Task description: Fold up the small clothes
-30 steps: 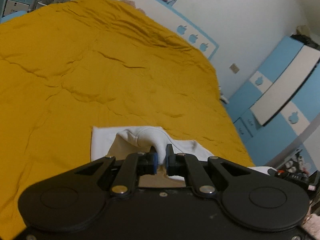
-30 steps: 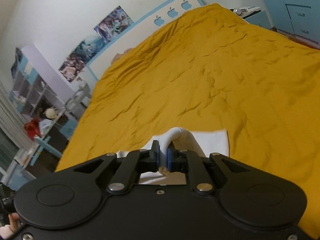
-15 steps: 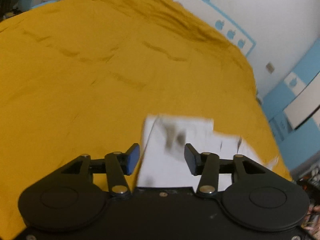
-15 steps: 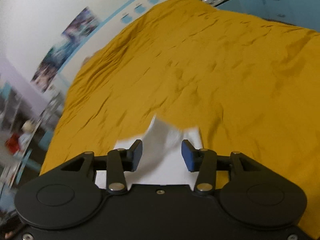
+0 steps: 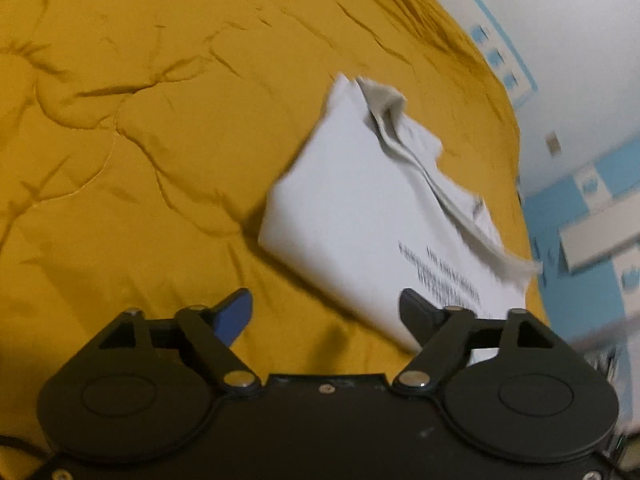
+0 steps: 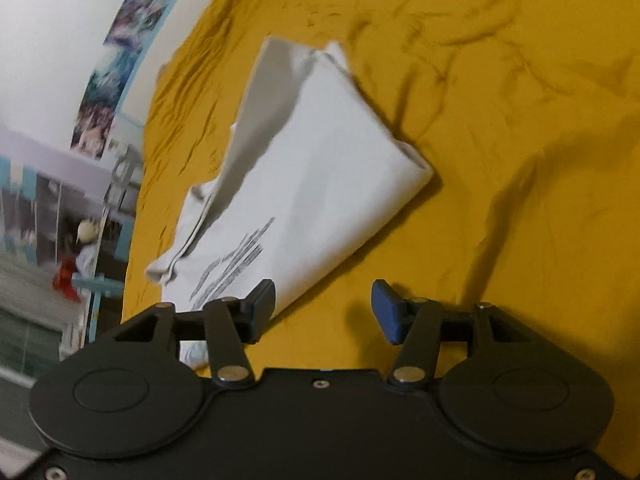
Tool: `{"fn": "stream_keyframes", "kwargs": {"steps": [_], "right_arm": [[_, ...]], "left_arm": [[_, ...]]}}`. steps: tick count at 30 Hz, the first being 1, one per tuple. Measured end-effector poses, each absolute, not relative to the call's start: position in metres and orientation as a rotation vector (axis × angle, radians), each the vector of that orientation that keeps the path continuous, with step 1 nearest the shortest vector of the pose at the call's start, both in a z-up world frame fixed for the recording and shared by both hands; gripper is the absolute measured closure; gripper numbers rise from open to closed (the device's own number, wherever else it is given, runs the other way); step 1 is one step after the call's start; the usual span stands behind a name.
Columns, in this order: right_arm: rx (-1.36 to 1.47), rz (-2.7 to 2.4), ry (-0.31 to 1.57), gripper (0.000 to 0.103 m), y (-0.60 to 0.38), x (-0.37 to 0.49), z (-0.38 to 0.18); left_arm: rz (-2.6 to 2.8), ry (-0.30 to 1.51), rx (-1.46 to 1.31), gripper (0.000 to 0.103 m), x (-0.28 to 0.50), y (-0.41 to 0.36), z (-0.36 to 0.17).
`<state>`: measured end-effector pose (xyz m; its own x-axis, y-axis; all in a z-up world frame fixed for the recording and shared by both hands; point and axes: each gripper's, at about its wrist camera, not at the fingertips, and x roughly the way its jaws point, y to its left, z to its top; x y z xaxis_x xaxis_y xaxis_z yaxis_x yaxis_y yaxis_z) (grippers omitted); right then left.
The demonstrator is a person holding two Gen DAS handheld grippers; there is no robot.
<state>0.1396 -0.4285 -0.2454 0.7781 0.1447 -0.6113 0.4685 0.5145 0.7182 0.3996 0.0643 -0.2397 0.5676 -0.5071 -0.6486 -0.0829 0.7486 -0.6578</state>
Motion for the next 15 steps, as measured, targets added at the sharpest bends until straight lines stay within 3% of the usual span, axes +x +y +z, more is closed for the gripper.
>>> {"fn": "stream_keyframes", "kwargs": {"steps": [5,8,9,10,11,12,14,15], "right_arm": [[1.121,-0.280,0.630,0.048,-0.442,0.153,-0.262],[1.153,-0.300,0.592,0.047,-0.448,0.161,-0.263],[1.151,-0.301,0.585,0.047,-0.449,0.164,-0.263],[1.151,-0.305,0.584,0.048,-0.448,0.171,-0.261],[1.150,-0.307,0.588,0.056,-0.449,0.175,-0.261],[1.154,-0.313,0.592,0.062,-0.450,0.178,-0.261],[1.130,-0.335,0.613,0.085,-0.450,0.182,-0.259],[1.114,-0.341,0.619,0.087,-0.450,0.186,-0.255]], "left_arm": [[-0.216,0.941,-0.810,0.002,0.423,0.061,-0.253],[-0.203,0.921,-0.821,0.004,0.434,0.055,-0.251],[-0.200,0.921,-0.824,0.024,0.439,0.052,-0.251],[-0.201,0.928,-0.831,0.061,0.444,0.049,-0.253],[-0.201,0.946,-0.847,0.082,0.451,0.045,-0.257],[-0.208,0.962,-0.886,0.087,0.454,0.048,-0.261],[-0.201,0.966,-0.937,0.088,0.454,0.052,-0.262],[-0.208,0.958,-0.927,0.089,0.453,0.053,-0.260]]}}
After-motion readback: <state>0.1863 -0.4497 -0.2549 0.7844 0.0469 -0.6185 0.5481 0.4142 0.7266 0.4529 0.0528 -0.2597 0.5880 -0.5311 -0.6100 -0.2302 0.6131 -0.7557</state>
